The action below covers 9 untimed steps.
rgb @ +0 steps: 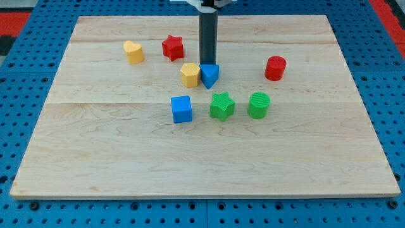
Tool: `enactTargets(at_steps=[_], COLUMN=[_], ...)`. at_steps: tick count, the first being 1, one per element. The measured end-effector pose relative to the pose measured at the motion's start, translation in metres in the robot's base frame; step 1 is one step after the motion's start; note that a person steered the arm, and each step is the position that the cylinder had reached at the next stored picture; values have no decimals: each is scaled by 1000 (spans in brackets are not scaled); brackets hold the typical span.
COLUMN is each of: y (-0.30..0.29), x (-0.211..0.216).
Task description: Move the blue triangle slightly left and down a bit
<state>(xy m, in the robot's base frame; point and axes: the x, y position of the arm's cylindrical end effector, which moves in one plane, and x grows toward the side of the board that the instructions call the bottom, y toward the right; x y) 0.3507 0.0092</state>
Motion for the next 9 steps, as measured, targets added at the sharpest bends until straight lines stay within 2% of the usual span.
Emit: enactTargets(at_steps=[2,3,4,5,9], y=[14,60,71,50,-33], x=[16,18,34,45,44])
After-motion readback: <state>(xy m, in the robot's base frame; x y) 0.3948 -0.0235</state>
